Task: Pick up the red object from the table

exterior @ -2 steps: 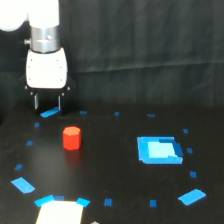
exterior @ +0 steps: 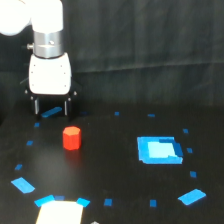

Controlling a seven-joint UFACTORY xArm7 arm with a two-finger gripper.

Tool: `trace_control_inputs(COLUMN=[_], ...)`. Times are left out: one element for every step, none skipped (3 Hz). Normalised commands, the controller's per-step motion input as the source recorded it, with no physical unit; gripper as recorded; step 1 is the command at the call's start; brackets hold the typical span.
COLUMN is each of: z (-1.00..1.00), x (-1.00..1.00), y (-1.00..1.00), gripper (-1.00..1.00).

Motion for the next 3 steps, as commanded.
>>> trace_control_inputs(z=[-1.0,-0.88,-1.0], x=[0.72,0.5,0.12], y=[-1.0,-1.0,-0.63], gripper=[0.46,0.14,-1.0])
